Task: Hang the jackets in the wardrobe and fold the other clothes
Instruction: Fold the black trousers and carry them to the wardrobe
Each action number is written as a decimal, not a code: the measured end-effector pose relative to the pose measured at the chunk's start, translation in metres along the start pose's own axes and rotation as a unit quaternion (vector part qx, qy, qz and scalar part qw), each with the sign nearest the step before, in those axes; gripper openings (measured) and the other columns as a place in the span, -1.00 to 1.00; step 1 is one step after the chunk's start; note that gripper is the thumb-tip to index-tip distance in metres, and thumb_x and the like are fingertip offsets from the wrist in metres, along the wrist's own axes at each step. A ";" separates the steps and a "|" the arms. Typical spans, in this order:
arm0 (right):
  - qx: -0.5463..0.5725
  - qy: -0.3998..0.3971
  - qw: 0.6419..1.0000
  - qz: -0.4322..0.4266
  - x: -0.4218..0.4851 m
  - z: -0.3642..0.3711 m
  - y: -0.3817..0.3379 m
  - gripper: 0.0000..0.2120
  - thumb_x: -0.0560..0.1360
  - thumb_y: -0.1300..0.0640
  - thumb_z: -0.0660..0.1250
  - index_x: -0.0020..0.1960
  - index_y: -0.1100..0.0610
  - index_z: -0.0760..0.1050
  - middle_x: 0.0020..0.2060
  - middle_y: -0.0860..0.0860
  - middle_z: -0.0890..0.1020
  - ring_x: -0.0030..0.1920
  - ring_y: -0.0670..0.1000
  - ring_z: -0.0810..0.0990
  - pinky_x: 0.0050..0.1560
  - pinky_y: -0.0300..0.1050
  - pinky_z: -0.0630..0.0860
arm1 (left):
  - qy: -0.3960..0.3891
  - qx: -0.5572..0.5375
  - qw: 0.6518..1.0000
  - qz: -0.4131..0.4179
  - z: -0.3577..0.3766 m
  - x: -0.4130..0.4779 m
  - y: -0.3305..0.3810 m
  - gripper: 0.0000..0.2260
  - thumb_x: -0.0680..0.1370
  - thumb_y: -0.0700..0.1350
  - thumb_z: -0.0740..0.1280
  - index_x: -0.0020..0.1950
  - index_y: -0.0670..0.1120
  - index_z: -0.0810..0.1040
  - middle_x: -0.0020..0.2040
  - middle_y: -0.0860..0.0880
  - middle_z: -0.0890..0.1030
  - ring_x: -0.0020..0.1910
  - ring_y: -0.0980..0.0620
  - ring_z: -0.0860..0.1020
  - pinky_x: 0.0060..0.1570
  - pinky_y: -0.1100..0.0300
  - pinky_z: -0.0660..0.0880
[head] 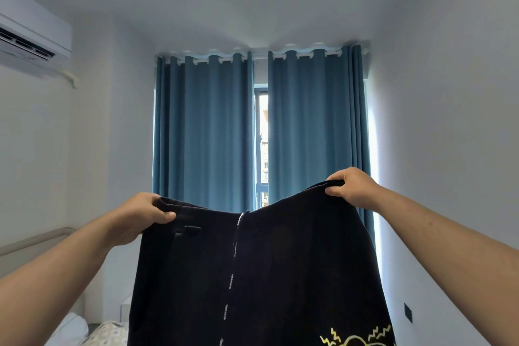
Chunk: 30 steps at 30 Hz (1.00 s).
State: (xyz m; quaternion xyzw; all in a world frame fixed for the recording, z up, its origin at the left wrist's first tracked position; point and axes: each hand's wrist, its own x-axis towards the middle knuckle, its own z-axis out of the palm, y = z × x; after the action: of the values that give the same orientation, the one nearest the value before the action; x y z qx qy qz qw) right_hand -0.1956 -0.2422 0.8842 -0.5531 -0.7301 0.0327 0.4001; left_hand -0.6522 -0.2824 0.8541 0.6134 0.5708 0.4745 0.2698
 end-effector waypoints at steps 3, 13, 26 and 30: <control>0.109 0.020 0.994 0.003 -0.007 0.001 0.000 -0.88 0.53 0.19 0.43 -0.14 0.01 0.68 -0.26 -0.07 0.72 -0.22 -0.08 0.70 -0.21 -0.25 0.58 | -0.005 0.006 1.000 0.001 -0.004 -0.005 0.001 -0.88 0.51 -0.35 0.42 0.02 -0.25 0.57 -0.25 -0.13 0.68 -0.18 -0.11 0.64 -0.30 0.15 0.51; 0.294 -0.021 0.955 0.035 -0.027 0.005 -0.004 -0.85 0.53 0.37 0.36 0.04 0.21 0.64 -0.11 0.16 0.72 -0.09 0.12 0.73 -0.15 -0.10 0.63 | 0.027 -0.086 0.995 0.053 -0.013 -0.016 0.002 -0.76 0.44 -0.33 0.50 0.06 -0.27 0.56 -0.12 -0.28 0.68 -0.14 -0.22 0.68 -0.22 0.05 0.58; 0.359 0.012 0.931 0.068 -0.084 0.006 -0.019 -0.91 0.47 0.19 0.50 -0.10 0.22 0.70 -0.12 0.21 0.73 -0.10 0.18 0.73 -0.15 -0.04 0.66 | -0.079 -0.160 0.982 0.063 -0.064 -0.048 -0.038 -0.62 0.41 -0.15 0.50 0.15 -0.30 0.58 0.06 -0.37 0.64 -0.05 -0.25 0.67 -0.23 0.09 0.63; 0.367 -0.034 0.926 0.084 -0.124 0.012 -0.019 -0.92 0.49 0.18 0.47 -0.09 0.19 0.71 -0.11 0.22 0.72 -0.11 0.18 0.73 -0.20 -0.09 0.64 | -0.208 -0.190 0.959 0.033 -0.082 -0.061 -0.077 -0.49 0.31 -0.15 0.60 0.20 -0.26 0.58 0.17 -0.40 0.58 0.10 -0.34 0.62 -0.03 -0.03 0.64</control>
State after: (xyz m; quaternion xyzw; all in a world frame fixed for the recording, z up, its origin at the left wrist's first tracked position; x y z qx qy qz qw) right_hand -0.2093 -0.3481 0.8169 -0.4256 -0.6312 0.3502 0.5457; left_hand -0.7533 -0.3422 0.8037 0.6548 0.3809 0.4444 0.4783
